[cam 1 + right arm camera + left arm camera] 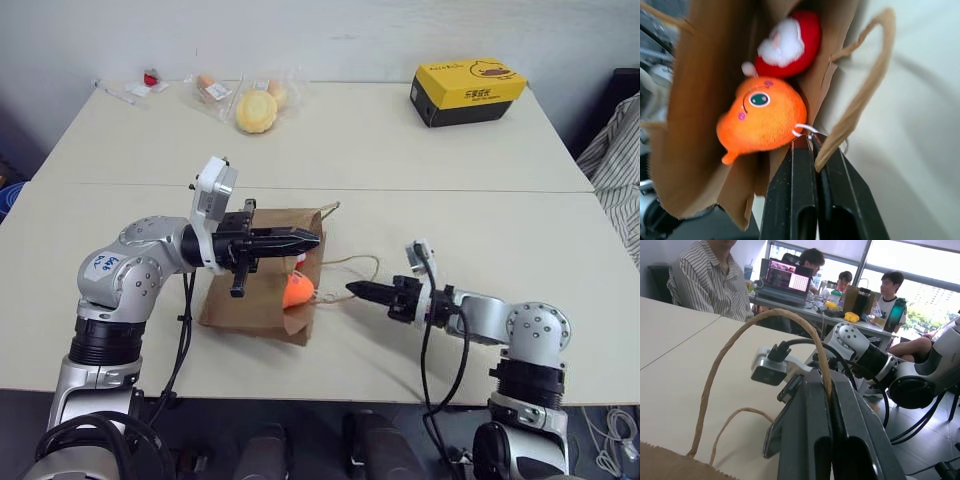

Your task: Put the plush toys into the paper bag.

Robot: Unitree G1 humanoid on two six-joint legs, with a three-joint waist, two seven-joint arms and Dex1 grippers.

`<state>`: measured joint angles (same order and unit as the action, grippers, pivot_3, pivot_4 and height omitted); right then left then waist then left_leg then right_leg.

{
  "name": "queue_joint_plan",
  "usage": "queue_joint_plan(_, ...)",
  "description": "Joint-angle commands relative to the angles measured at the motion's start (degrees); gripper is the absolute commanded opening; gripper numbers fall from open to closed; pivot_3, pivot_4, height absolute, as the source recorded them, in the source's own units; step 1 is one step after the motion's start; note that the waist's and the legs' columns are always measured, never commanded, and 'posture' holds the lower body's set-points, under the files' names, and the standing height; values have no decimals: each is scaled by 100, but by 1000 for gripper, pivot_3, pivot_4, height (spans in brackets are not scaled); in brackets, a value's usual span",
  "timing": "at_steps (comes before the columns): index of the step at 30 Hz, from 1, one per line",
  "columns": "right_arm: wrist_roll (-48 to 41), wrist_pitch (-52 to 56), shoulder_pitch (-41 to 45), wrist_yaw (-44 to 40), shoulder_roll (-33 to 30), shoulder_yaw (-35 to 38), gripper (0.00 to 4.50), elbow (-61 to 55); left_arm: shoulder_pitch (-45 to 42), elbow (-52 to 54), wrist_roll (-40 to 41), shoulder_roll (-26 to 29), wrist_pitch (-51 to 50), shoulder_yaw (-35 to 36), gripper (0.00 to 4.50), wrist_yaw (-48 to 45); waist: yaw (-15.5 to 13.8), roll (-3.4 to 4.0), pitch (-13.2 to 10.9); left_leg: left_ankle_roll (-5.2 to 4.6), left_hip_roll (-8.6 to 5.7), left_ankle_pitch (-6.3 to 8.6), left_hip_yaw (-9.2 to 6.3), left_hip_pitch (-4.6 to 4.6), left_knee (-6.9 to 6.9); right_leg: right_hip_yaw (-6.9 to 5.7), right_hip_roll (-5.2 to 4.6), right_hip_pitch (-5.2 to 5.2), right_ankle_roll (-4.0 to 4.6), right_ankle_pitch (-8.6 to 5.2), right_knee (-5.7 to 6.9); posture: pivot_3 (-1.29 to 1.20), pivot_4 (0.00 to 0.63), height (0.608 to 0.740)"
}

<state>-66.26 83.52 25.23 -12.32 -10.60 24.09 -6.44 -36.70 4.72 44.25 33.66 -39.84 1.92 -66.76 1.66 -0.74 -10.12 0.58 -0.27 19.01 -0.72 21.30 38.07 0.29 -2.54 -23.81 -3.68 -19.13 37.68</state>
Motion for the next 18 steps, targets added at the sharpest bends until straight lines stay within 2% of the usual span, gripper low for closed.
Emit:
queue_joint_plan(1,-726,-385,-53,-164,-48,287,19,-656,-162,-55,6,-157,204,66,0,-34,-6,0,0,0,0,0,0,0,0,0,0,0,0,0,0,0,150,740)
queue_joint_plan(6,-1649,-922,-41,40,-502,558,19,-1122,-489,-440,154,-393,102,94,0,-146,-10,1,-1,-1,-1,0,-1,1,2,-2,-1,2,0,0,-2,0,150,740)
queue_joint_plan(11,-2973,-1644,-150,529,-1435,780,19,-1477,-1110,-1145,15,-648,348,91,0,-332,-29,2,-3,-4,-2,0,-2,4,4,-4,-1,3,0,0,-5,0,150,740)
queue_joint_plan(15,-3347,-2150,325,810,-2350,661,19,-1463,-1661,-1904,160,-970,565,649,0,114,-2,1,-6,-10,-3,0,-1,9,12,-6,-1,5,-5,3,-7,0,150,740)
queue_joint_plan(18,-3439,-2320,658,917,-2704,278,19,-1376,-1665,-2367,-261,-993,1090,682,0,149,32,2,-5,-12,0,0,10,-2,6,3,5,4,-7,4,-6,0,150,740)
